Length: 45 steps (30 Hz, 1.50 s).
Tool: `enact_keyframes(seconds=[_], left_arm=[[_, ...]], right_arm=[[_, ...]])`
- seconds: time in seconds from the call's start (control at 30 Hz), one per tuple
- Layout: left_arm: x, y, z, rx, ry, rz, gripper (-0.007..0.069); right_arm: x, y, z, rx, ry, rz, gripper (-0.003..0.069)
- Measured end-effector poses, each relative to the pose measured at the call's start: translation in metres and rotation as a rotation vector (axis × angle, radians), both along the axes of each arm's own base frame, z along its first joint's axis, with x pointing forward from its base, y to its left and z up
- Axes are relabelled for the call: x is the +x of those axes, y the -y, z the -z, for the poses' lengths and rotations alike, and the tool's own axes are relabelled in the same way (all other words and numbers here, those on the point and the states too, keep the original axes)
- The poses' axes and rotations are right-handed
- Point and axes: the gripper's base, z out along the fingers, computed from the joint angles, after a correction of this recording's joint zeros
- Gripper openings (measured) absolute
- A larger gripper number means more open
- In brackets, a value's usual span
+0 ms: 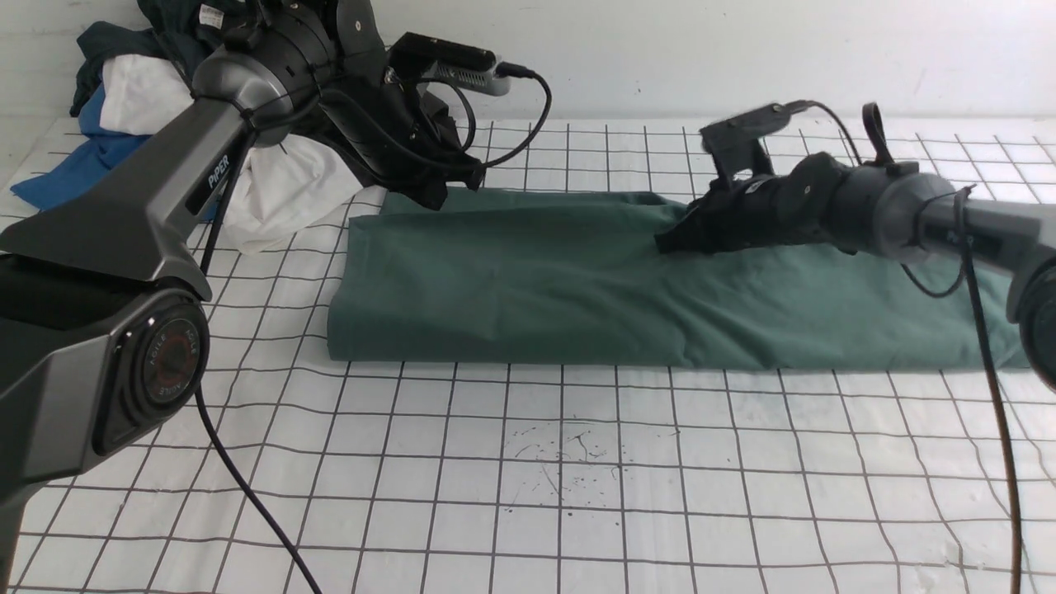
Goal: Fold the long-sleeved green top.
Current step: Use the right arm to clamp the right edge of the fabric
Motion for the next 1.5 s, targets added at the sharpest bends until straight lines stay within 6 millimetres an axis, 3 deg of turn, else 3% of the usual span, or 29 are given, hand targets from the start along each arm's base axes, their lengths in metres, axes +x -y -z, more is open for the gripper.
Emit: enact_keyframes(seconds=[0.17,0.27,0.47,0.53,0.7,0.8,0.9,1.0,1.03,1.1,1.17,1.2,1.3,1.37,1.4,1.43,1.5], left_arm=[[-0.003,0.0,0.001,0.009,-0.032,0.012,-0.0008],[-0.005,-0.001,0.002,0.015,-0.055,0.017,-0.0008],[-0.008,-0.001,0.004,0.035,-0.09,0.047,-0.0008],[-0.009,-0.001,0.005,0.041,-0.09,0.06,-0.0008],[-0.011,0.0,0.002,0.031,-0.093,0.059,-0.0008],[-0.016,0.004,-0.018,0.003,-0.062,0.067,-0.0008],[-0.028,0.006,-0.054,-0.015,0.005,0.081,-0.0008],[-0.042,0.004,-0.094,-0.031,0.08,0.085,-0.0008],[-0.045,0.003,-0.1,-0.033,0.091,0.085,-0.0008],[-0.065,-0.004,-0.135,-0.024,0.15,0.079,-0.0008],[-0.078,-0.008,-0.149,-0.019,0.165,0.077,-0.0008],[-0.101,-0.015,-0.166,-0.008,0.171,0.084,-0.0008],[-0.14,-0.025,-0.175,0.018,0.145,0.118,-0.0008],[-0.166,-0.032,-0.172,0.032,0.102,0.133,-0.0008],[-0.169,-0.032,-0.171,0.033,0.097,0.133,-0.0008],[-0.187,-0.037,-0.164,0.042,0.058,0.139,-0.0007],[-0.212,-0.044,-0.152,0.052,0.008,0.138,-0.0007]], right_arm=[[0.01,0.02,-0.011,0.153,0.019,0.144,-0.0014],[0.006,0.022,-0.019,0.115,-0.097,0.041,-0.0014],[-0.021,0.038,-0.07,-0.053,-0.312,-0.154,-0.0014],[-0.034,0.062,-0.083,-0.148,-0.422,-0.174,-0.0014],[-0.044,0.148,-0.055,-0.315,-0.657,-0.023,-0.0014],[-0.049,0.208,-0.042,-0.307,-0.716,0.225,-0.0014],[-0.059,0.243,-0.059,-0.295,-0.706,0.396,-0.0014],[-0.071,0.259,-0.092,-0.269,-0.653,0.478,-0.0014],[-0.073,0.261,-0.095,-0.259,-0.651,0.484,-0.0014],[-0.083,0.269,-0.121,-0.157,-0.604,0.516,-0.0001],[-0.088,0.274,-0.13,-0.101,-0.584,0.517,0.0018],[-0.091,0.279,-0.133,-0.024,-0.575,0.499,0.0067],[-0.096,0.286,-0.12,0.079,-0.596,0.477,0.0192],[-0.098,0.286,-0.104,0.124,-0.63,0.461,0.0307],[-0.098,0.287,-0.104,0.126,-0.628,0.461,0.0319],[-0.099,0.285,-0.089,0.143,-0.651,0.458,0.0412],[-0.097,0.281,-0.072,0.145,-0.669,0.454,0.0514]])
